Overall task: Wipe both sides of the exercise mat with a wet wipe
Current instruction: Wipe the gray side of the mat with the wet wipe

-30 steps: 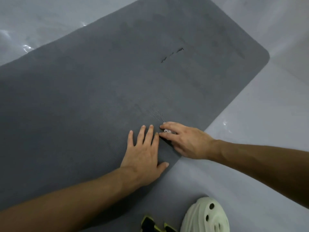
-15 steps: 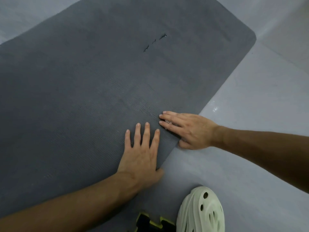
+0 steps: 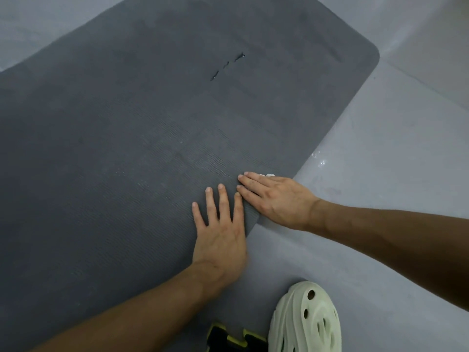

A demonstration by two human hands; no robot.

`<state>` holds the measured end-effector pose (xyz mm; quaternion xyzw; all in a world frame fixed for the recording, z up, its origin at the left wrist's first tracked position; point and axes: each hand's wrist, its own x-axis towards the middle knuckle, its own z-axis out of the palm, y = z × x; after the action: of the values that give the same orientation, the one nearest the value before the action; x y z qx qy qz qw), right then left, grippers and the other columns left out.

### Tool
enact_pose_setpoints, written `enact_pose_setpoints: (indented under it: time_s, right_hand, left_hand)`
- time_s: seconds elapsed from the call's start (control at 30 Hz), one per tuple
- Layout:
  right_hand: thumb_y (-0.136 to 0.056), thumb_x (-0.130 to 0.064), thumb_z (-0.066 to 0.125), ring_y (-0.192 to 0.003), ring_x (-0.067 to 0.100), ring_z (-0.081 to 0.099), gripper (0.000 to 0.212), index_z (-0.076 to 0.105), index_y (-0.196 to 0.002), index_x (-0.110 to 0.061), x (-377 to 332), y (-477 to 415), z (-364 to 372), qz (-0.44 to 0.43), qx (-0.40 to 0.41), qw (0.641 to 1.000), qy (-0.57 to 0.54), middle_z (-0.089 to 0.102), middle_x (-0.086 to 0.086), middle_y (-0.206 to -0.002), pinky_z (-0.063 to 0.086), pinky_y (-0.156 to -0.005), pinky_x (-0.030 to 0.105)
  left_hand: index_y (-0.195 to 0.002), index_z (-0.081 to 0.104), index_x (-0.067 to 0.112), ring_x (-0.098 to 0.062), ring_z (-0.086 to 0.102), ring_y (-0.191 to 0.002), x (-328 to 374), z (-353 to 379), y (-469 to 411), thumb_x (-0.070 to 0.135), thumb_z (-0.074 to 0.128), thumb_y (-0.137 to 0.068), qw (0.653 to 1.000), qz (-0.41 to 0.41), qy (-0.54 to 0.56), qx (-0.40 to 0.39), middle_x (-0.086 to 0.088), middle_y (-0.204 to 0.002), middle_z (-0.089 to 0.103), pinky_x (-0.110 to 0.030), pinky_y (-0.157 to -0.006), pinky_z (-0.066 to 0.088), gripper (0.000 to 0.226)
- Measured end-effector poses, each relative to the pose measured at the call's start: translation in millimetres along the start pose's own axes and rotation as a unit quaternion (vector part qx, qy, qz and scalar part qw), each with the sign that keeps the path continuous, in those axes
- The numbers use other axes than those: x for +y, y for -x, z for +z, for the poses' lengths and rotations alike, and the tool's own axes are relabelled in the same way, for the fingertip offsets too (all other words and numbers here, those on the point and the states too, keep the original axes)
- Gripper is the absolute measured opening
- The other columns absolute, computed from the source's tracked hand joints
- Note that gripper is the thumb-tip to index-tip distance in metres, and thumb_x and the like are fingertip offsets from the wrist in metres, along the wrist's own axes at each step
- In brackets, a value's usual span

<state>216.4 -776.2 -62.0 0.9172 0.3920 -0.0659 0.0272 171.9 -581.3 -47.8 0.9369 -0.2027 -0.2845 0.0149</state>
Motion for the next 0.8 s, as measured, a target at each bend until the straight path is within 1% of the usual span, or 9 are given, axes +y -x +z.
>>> enact_pose_setpoints:
  time_s: [0.1, 0.2, 0.3, 0.4, 0.47, 0.53, 0.67, 0.73, 0.8]
  right_hand:
    - [-0.095, -0.005, 0.049, -0.127, 0.041, 0.062, 0.043, 0.062, -0.136, 0.004, -2, 1, -7, 0.011, 0.009, 1.000, -0.002, 0.061, 0.026, -0.140, 0.061, -0.090, 0.054]
    - [-0.092, -0.006, 0.052, -0.124, 0.041, 0.064, 0.044, 0.064, -0.133, 0.004, -1, 1, -18, 0.022, 0.022, 0.999, 0.014, 0.063, 0.025, -0.137, 0.060, -0.091, 0.053]
    - [-0.096, -0.007, 0.041, -0.121, 0.038, 0.066, 0.044, 0.068, -0.128, 0.003, 7, 3, -27, 0.043, 0.043, 0.997, 0.042, 0.067, 0.023, -0.133, 0.059, -0.091, 0.050]
    - [-0.095, -0.011, 0.031, -0.119, 0.039, 0.068, 0.052, 0.070, -0.125, 0.004, 20, 11, -34, 0.075, 0.044, 0.995, 0.050, 0.068, 0.024, -0.130, 0.059, -0.089, 0.049]
    - [-0.093, -0.011, 0.031, -0.118, 0.040, 0.068, 0.052, 0.069, -0.125, 0.005, 26, 21, -39, 0.105, 0.035, 0.993, 0.050, 0.068, 0.025, -0.129, 0.061, -0.085, 0.050]
    - [-0.091, -0.010, 0.031, -0.115, 0.040, 0.070, 0.053, 0.069, -0.124, 0.006, 30, 33, -44, 0.141, 0.023, 0.988, 0.056, 0.068, 0.026, -0.127, 0.062, -0.080, 0.049]
    - [-0.088, -0.006, 0.036, -0.110, 0.040, 0.071, 0.051, 0.067, -0.124, 0.009, 29, 52, -48, 0.196, -0.010, 0.978, 0.068, 0.069, 0.027, -0.124, 0.064, -0.071, 0.044]
    - [-0.082, 0.000, 0.051, -0.105, 0.041, 0.073, 0.045, 0.067, -0.123, 0.011, 26, 60, -44, 0.219, -0.019, 0.973, 0.066, 0.070, 0.028, -0.120, 0.064, -0.065, 0.044]
    - [-0.074, 0.003, 0.060, -0.101, 0.040, 0.074, 0.048, 0.068, -0.120, 0.011, 17, 67, -36, 0.235, -0.027, 0.970, 0.060, 0.071, 0.027, -0.117, 0.064, -0.060, 0.043]
  left_hand:
    - [-0.158, -0.025, 0.010, -0.048, -0.021, -0.153, 0, 0, 0, 0.031, 0.037, -0.103, 1.000, 0.003, 0.007, 0.010, -0.022, -0.166, -0.028, -0.070, -0.121, 0.003, 0.086]
    - [-0.160, -0.021, 0.010, -0.047, -0.016, -0.155, 2, -1, -3, 0.027, 0.034, -0.100, 0.999, 0.013, 0.026, 0.032, -0.022, -0.167, -0.024, -0.071, -0.121, 0.005, 0.083]
    - [-0.163, -0.011, 0.009, -0.048, -0.009, -0.156, 7, -9, -11, 0.024, 0.020, -0.090, 0.996, 0.030, 0.055, 0.058, -0.022, -0.170, -0.015, -0.071, -0.121, 0.010, 0.081]
    - [-0.162, -0.015, 0.011, -0.044, -0.012, -0.156, 11, -24, -23, 0.019, 0.014, -0.090, 0.995, 0.071, 0.053, 0.054, -0.018, -0.170, -0.017, -0.069, -0.122, 0.009, 0.078]
    - [-0.161, -0.018, 0.014, -0.040, -0.013, -0.157, 14, -36, -34, 0.013, 0.025, -0.099, 0.992, 0.109, 0.040, 0.050, -0.015, -0.170, -0.018, -0.067, -0.123, 0.007, 0.076]
    - [-0.162, -0.018, 0.017, -0.039, -0.012, -0.157, 17, -45, -45, 0.009, 0.038, -0.101, 0.988, 0.147, 0.022, 0.052, -0.013, -0.170, -0.018, -0.066, -0.124, 0.006, 0.083]
    - [-0.161, -0.020, 0.022, -0.039, -0.012, -0.157, 22, -53, -61, 0.014, 0.051, -0.102, 0.979, 0.196, -0.012, 0.058, -0.014, -0.170, -0.018, -0.064, -0.125, 0.005, 0.093]
    - [-0.162, -0.020, 0.024, -0.037, -0.012, -0.158, 20, -52, -66, 0.013, 0.050, -0.102, 0.974, 0.217, -0.021, 0.056, -0.013, -0.171, -0.016, -0.062, -0.125, 0.005, 0.092]
    - [-0.163, -0.016, 0.024, -0.037, -0.008, -0.158, 15, -46, -71, 0.008, 0.043, -0.103, 0.971, 0.229, -0.023, 0.059, -0.013, -0.171, -0.011, -0.060, -0.126, 0.005, 0.085]
